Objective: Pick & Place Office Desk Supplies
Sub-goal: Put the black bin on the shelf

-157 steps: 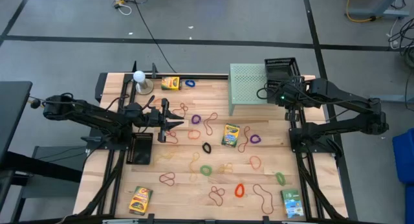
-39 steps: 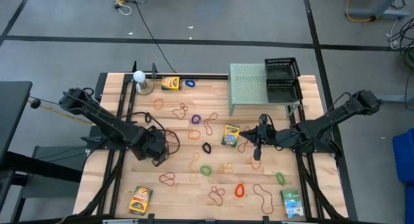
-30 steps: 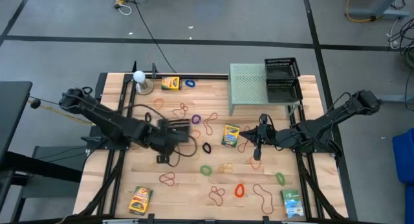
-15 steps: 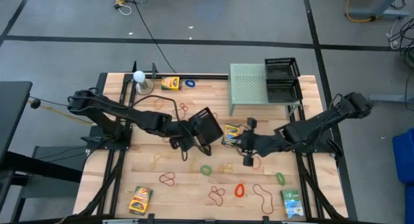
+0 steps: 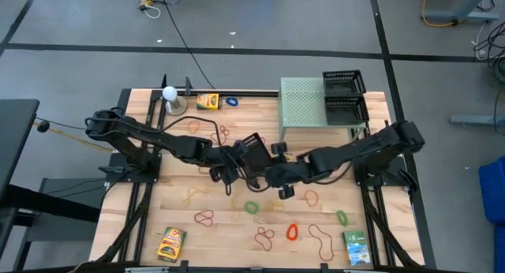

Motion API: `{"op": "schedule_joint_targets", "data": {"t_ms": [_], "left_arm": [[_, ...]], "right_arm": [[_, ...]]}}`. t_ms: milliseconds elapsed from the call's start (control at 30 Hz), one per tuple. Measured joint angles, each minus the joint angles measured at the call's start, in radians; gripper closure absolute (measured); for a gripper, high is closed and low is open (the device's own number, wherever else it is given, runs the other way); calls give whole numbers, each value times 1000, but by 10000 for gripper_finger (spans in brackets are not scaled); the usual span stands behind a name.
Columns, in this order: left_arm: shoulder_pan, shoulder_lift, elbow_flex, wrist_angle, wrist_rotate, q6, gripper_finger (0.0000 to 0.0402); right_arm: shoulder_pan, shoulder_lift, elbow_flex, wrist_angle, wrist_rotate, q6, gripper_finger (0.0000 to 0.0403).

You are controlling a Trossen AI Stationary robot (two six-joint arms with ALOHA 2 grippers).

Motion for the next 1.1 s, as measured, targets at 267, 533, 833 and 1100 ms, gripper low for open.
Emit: {"op": "schedule_joint_targets", "data": {"t_ms": [267, 533, 833, 1100], "left_arm": [[2, 0, 0, 1, 4, 2, 383], [-12, -19, 2, 2, -89, -142, 345], [-17, -172, 1, -178, -237, -376, 261], [22, -439, -233, -22, -225, -645, 234]], "right_arm": [[-9, 12, 0, -24, -21, -4, 342], [-5, 6, 0, -24, -5, -27, 394], [-4, -75, 0, -42, 64, -14, 398], [-5, -185, 48, -69, 173, -20, 397]]}}
